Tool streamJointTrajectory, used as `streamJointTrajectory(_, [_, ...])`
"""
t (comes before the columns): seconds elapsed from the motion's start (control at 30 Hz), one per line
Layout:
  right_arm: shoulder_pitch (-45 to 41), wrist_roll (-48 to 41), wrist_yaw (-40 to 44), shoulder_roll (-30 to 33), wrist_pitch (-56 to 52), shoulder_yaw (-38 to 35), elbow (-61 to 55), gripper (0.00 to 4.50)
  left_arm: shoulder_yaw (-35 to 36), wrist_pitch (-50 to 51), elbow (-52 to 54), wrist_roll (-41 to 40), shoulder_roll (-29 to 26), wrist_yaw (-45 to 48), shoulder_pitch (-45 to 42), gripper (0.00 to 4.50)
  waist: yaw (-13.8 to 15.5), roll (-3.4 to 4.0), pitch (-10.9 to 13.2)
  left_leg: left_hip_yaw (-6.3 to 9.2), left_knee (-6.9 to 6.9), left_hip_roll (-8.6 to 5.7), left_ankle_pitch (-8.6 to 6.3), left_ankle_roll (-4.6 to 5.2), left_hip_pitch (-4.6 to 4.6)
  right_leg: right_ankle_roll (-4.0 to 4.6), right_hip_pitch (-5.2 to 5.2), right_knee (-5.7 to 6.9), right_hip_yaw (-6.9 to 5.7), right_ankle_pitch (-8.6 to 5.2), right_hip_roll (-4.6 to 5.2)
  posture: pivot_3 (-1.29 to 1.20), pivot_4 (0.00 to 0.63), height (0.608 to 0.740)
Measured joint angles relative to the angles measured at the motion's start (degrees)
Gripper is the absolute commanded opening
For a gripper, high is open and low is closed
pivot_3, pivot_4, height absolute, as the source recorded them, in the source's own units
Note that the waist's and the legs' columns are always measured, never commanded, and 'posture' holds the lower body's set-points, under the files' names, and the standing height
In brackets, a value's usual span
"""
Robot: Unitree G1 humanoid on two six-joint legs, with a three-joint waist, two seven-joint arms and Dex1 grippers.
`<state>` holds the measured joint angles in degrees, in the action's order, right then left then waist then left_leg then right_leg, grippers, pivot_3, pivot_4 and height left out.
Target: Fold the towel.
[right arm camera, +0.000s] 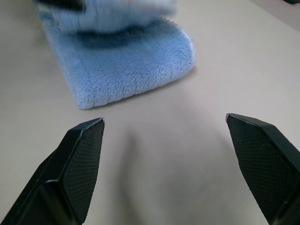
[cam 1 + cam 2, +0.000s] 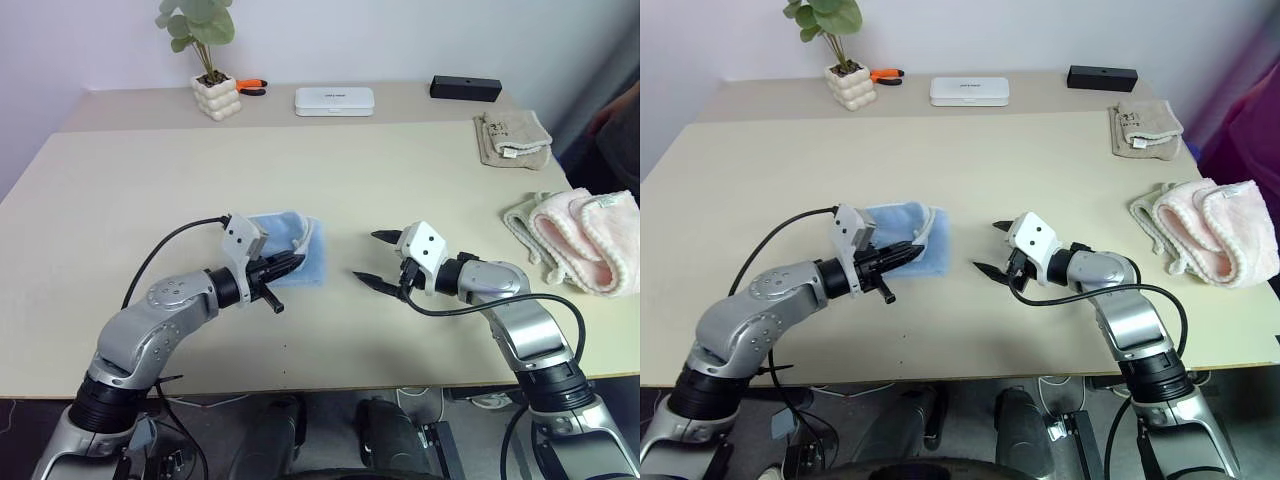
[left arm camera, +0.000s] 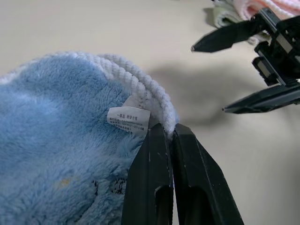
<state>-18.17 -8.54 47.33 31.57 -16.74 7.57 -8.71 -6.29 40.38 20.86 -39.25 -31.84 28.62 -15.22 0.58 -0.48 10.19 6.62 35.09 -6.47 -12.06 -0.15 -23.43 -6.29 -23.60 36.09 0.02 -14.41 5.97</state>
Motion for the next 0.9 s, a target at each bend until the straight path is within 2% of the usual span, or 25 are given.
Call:
streamJointTrajectory(0.1, [0.0,-0.6,-0.3,0.0,-0.3,-0.2,0.0,4.26,0.0,1.0,0.0,0.0,0.6,1.3,0.0,0.91,0.1,0.0,0.0,0.0,0.0,0.01,0.0,0.0,0.0,0.0,0.0,0.0,0.0,0.0,0.0,0.0,0.15,0.74])
streamJointTrajectory(0.2, [0.0,-1.9,0.2,0.0,-0.4,-0.4,0.0,4.26,1.2,1.9,0.0,-0.6,1.5,1.6,0.1,2.33,0.1,0.0,0.0,0.0,0.01,0.01,0.0,0.0,0.0,0.0,0.01,-0.01,0.0,0.0,0.0,0.0,0.15,0.74])
streamJointTrajectory(0.3, [0.0,-3.7,1.3,0.0,-1.2,-0.8,-0.4,4.26,6.0,2.5,0.5,-3.5,1.4,1.9,1.1,2.33,-0.1,0.0,0.0,0.01,0.0,0.05,0.0,0.0,0.0,0.0,-0.01,0.0,0.0,0.0,0.02,0.0,0.15,0.74])
streamJointTrajectory(0.47, [-0.2,-8.8,3.8,0.0,-3.4,-2.3,-3.2,4.26,21.3,4.4,6.3,-12.6,-6.2,4.8,5.9,2.33,-0.2,0.0,0.0,0.01,0.0,0.19,-0.06,-0.09,-0.02,0.03,-0.05,0.01,0.0,0.0,-0.05,0.0,0.15,0.74])
streamJointTrajectory(0.53, [-0.6,-9.3,4.2,0.0,-3.9,-2.1,-3.4,4.26,25.6,4.9,7.3,-15.1,-6.8,4.5,7.1,2.33,0.0,0.01,0.0,0.0,0.03,0.19,-0.06,-0.09,-0.02,0.06,-0.04,0.0,0.0,0.0,-0.05,0.0,0.15,0.74])
streamJointTrajectory(0.57, [-1.1,-9.8,4.3,0.0,-4.6,-2.1,-3.4,4.26,28.3,5.0,7.2,-15.3,-7.1,3.4,8.7,2.75,0.0,0.01,0.0,0.0,0.04,0.19,-0.06,-0.09,-0.01,0.07,-0.03,0.0,0.0,0.0,-0.05,0.0,0.15,0.74])
streamJointTrajectory(0.6, [-1.5,-10.2,4.3,0.0,-5.4,-2.3,-3.3,4.26,30.6,5.0,6.5,-14.9,-7.4,2.3,10.0,2.89,-0.1,0.01,0.0,-0.01,0.03,0.19,-0.06,-0.09,-0.01,0.09,-0.04,0.0,0.02,0.01,-0.05,0.0,0.15,0.74])
streamJointTrajectory(0.7, [-2.9,-11.2,4.3,0.1,-8.2,-2.4,-2.9,4.5,35.2,4.2,3.9,-11.8,-7.3,-2.0,13.6,4.23,0.1,0.01,0.0,-0.01,0.03,0.22,-0.06,-0.09,-0.01,0.11,-0.04,-0.01,0.05,0.01,-0.05,0.0,0.15,0.74])
streamJointTrajectory(0.73, [-3.0,-11.5,4.5,0.1,-8.8,-2.4,-2.8,4.5,36.1,3.9,3.8,-10.7,-6.8,-3.1,15.1,4.44,0.1,0.01,0.0,-0.01,0.02,0.21,-0.07,-0.09,-0.02,0.11,-0.03,-0.06,0.06,0.01,-0.04,0.0,0.15,0.74])
streamJointTrajectory(0.9, [-3.1,-10.5,3.8,0.0,-8.1,-2.1,-2.2,4.5,36.6,0.1,3.6,-4.0,-3.8,-6.4,20.5,4.44,0.2,-0.01,0.0,-0.02,0.03,0.19,-0.11,-0.13,-0.04,0.13,0.0,-0.13,0.05,0.02,-0.01,0.0,0.15,0.74])
